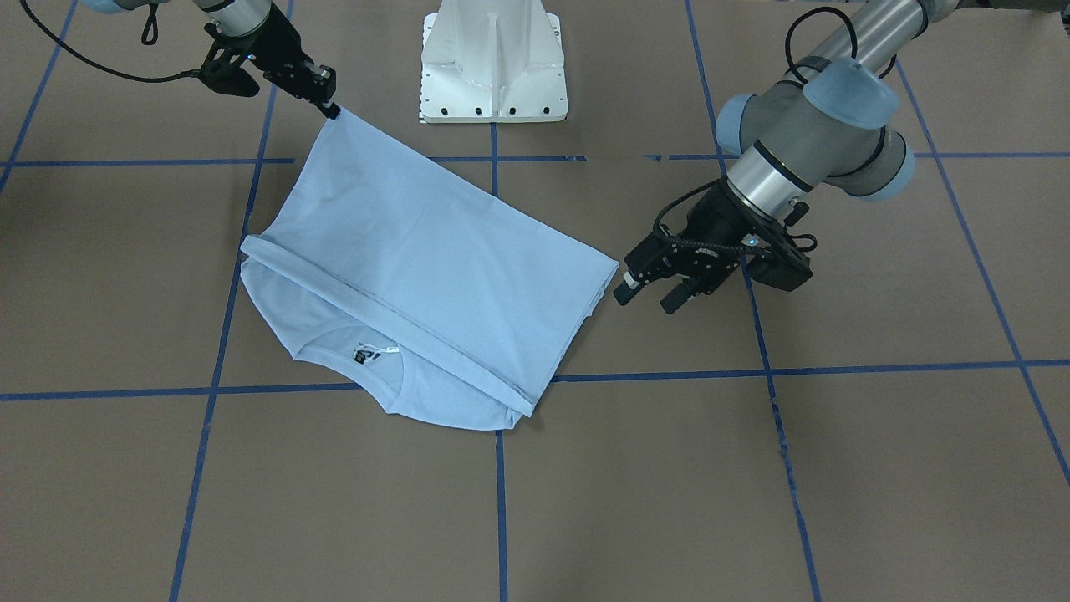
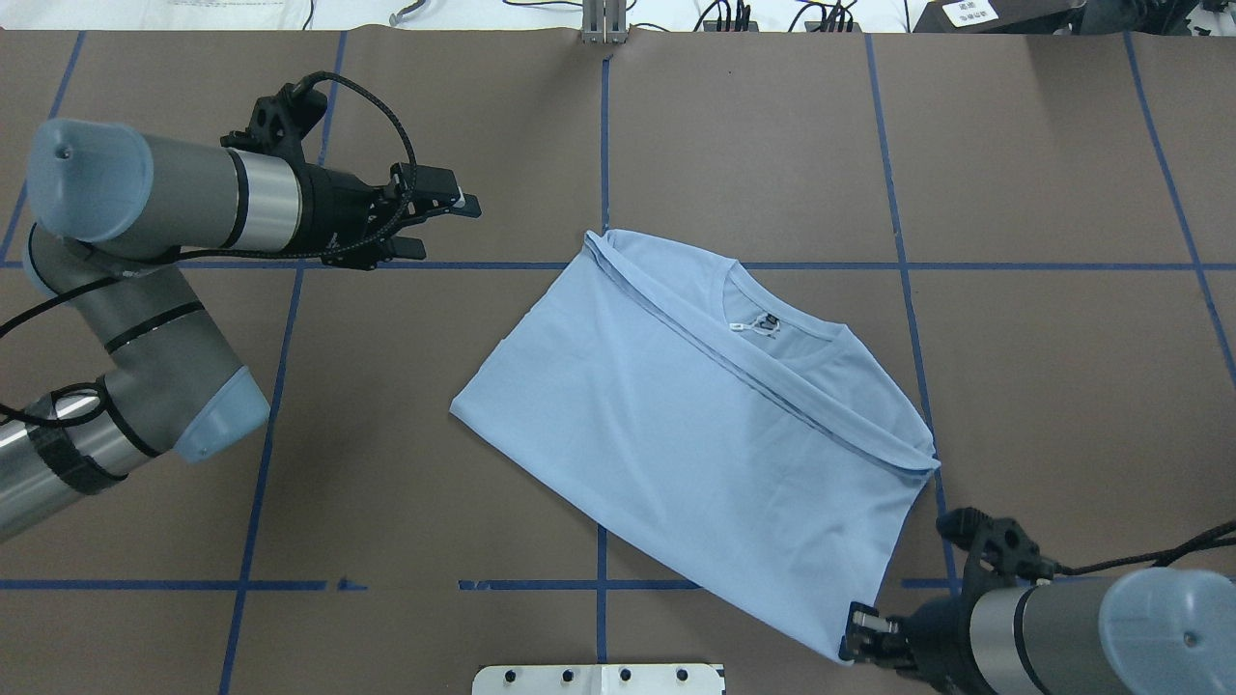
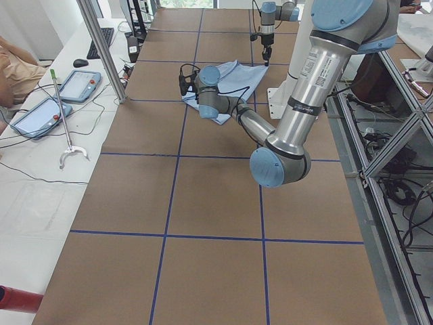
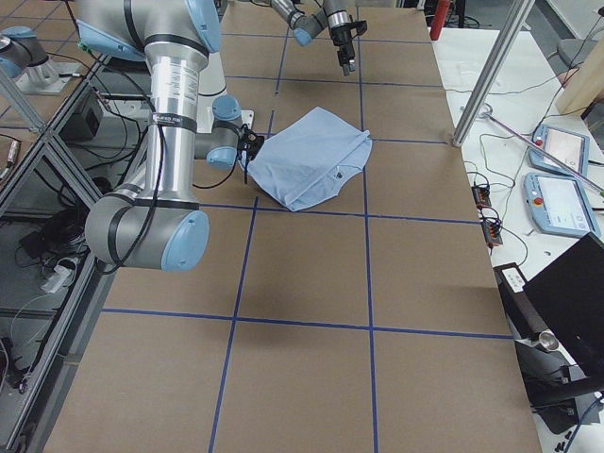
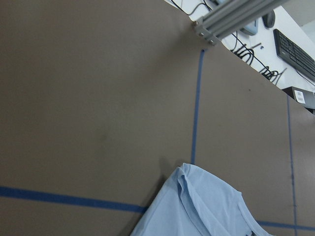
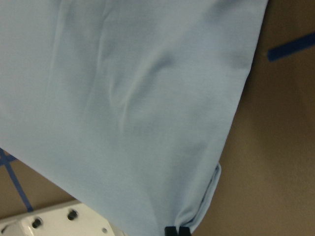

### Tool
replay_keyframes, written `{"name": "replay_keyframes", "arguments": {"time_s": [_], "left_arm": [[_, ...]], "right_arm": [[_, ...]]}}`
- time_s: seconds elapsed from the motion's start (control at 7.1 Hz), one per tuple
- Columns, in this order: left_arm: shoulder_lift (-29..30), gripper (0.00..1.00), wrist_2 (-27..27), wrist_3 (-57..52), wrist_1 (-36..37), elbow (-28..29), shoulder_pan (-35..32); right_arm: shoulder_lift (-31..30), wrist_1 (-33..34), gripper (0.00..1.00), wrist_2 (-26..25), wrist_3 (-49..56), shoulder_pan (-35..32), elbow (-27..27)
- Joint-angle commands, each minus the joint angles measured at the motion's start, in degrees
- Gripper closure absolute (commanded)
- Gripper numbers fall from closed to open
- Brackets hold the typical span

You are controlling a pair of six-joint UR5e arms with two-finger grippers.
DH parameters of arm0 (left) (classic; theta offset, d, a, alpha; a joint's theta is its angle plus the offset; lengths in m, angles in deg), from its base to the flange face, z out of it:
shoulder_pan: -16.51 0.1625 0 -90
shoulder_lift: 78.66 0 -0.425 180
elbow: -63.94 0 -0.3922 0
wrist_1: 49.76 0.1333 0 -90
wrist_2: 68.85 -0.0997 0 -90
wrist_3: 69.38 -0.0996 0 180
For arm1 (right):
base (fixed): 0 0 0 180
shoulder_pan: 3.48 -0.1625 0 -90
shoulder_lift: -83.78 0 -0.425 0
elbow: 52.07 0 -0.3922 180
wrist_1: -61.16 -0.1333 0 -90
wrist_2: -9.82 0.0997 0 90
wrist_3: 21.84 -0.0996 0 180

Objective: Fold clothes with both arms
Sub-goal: 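Drag the shirt toward the robot with the right gripper while the left gripper moves in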

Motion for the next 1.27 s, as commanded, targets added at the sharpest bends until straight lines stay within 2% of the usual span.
{"name": "replay_keyframes", "arguments": {"time_s": [0.0, 0.14, 0.28, 0.42, 0.56, 0.7, 0.84, 0.99, 1.13], "left_arm": [[-3.48, 0.01, -0.57, 6.45, 1.03, -4.57, 5.25], [-3.50, 0.01, -0.66, 7.26, 7.99, -4.57, 7.36], [-2.37, 0.02, -1.88, 7.44, 14.94, -4.66, 9.81], [-2.44, 0.02, -5.98, 7.44, 17.70, -4.66, 13.32], [-1.75, 0.04, -10.63, 7.44, 21.65, -3.35, 18.14], [-1.39, 0.08, -12.94, 7.35, 23.25, -2.38, 20.71], [-1.48, 0.12, -13.05, 7.09, 23.36, -1.50, 20.74], [-1.65, 0.17, -13.14, 6.74, 24.32, -0.63, 20.56], [-1.39, 0.24, -13.14, 6.65, 26.85, -0.62, 20.48]], "right_arm": [[-3.04, 0.04, 0.00, -13.18, 0.40, 9.43, 0.17], [-3.40, 0.04, 0.00, -14.66, 0.40, 9.03, 0.87], [-2.88, 0.12, 0.00, -14.41, 0.49, 4.94, 1.83], [-2.62, 0.04, 0.00, -13.89, 0.66, 0.02, 2.62], [-0.70, 0.04, 0.00, -13.71, 1.27, -3.16, 0.89], [3.15, 0.04, 0.00, -13.71, 5.37, -6.93, -0.87], [8.23, 0.04, 0.00, -14.06, 7.93, -8.54, -4.98], [11.33, 0.04, 0.00, -14.06, 7.96, -8.90, -7.45], [11.79, -0.05, 0.00, -14.15, 7.96, -8.99, -7.48]]}}
